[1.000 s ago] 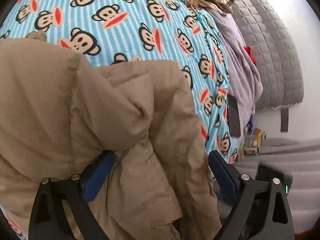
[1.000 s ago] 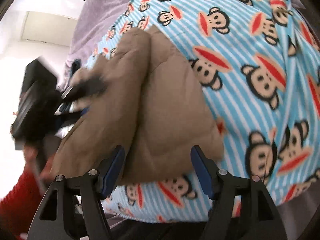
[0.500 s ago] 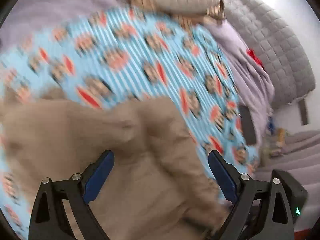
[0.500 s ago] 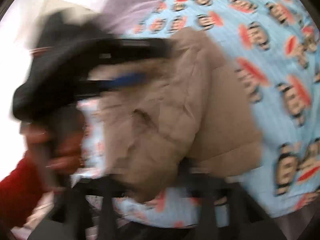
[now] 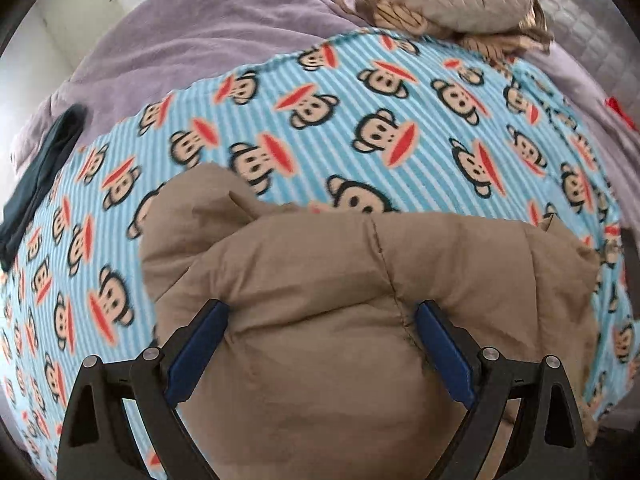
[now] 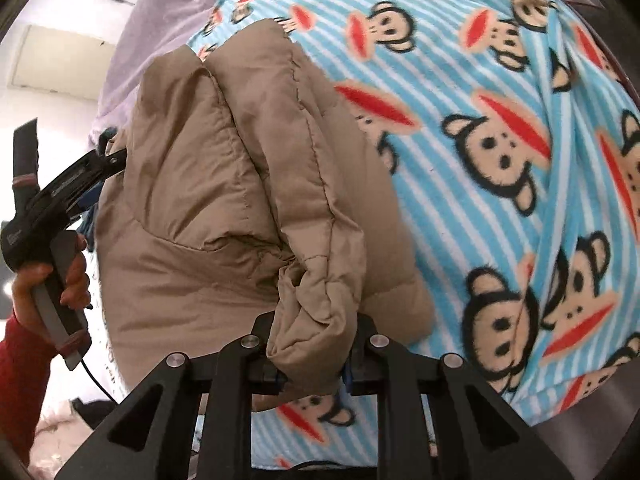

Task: Fold large clothes

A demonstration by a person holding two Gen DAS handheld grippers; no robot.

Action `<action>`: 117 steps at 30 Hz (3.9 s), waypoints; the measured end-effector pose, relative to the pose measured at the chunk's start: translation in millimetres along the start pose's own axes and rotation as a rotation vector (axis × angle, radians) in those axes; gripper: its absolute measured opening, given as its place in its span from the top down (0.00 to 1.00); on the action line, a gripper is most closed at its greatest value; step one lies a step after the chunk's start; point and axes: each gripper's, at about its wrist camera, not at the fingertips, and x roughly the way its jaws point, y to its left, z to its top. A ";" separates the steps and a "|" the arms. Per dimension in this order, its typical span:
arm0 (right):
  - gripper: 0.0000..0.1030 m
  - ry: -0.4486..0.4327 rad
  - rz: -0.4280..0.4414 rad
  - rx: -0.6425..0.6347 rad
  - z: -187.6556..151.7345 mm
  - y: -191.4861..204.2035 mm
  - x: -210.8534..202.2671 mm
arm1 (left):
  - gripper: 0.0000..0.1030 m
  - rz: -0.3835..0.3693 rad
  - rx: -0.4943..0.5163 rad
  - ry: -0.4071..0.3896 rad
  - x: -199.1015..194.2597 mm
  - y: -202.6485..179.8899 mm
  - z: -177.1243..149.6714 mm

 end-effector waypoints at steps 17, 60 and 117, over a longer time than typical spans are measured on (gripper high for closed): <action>0.60 -0.121 -0.001 -0.038 35.1 -6.8 -73.6 | 0.07 0.039 0.016 0.001 11.0 -13.8 2.0; 0.23 0.103 -0.038 -0.252 115.7 18.4 -8.4 | 0.00 -0.445 -0.335 0.231 3.2 59.8 -107.3; 0.41 0.428 0.427 -0.068 135.5 34.4 111.4 | 0.27 -0.573 -0.404 0.125 -15.0 90.3 -119.3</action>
